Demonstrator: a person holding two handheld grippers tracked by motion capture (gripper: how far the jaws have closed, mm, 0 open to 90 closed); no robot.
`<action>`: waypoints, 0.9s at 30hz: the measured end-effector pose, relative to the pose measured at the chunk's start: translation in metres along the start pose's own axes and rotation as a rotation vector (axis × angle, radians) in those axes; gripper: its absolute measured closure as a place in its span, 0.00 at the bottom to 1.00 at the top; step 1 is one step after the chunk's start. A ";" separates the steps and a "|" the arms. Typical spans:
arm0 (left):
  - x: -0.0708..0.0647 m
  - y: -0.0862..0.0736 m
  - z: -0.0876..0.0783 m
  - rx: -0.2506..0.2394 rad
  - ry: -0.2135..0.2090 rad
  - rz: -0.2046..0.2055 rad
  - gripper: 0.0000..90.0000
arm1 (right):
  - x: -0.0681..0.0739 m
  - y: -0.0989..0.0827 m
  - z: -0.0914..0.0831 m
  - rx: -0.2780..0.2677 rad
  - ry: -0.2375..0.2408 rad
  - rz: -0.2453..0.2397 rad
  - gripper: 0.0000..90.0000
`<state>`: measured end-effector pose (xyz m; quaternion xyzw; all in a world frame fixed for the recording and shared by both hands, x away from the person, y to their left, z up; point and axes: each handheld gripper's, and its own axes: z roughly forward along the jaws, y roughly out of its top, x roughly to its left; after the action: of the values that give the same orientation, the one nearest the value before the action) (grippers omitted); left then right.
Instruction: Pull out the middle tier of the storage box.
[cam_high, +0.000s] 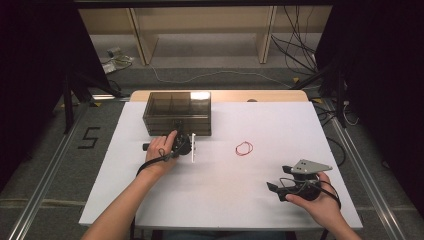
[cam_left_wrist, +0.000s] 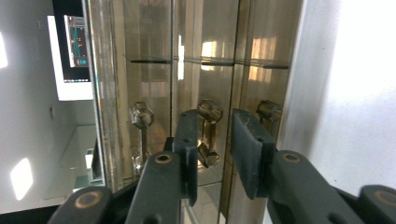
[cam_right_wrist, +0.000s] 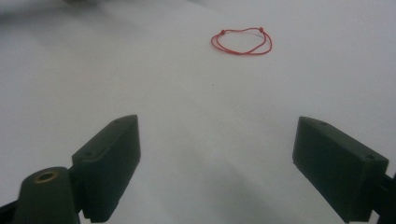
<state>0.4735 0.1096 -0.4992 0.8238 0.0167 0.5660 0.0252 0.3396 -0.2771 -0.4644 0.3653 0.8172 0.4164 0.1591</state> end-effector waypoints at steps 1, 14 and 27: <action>-0.001 0.000 0.000 0.001 0.005 -0.001 0.82 | 0.000 0.000 0.000 0.000 0.001 -0.001 0.18; -0.005 0.005 0.001 0.035 0.056 0.065 0.87 | -0.001 0.000 0.000 0.005 0.001 0.001 0.18; -0.006 0.003 0.001 0.023 0.062 0.071 0.87 | -0.001 0.000 0.000 0.006 0.002 0.004 0.18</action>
<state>0.4722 0.1067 -0.5050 0.8061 -0.0051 0.5918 -0.0050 0.3399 -0.2777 -0.4648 0.3670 0.8179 0.4146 0.1566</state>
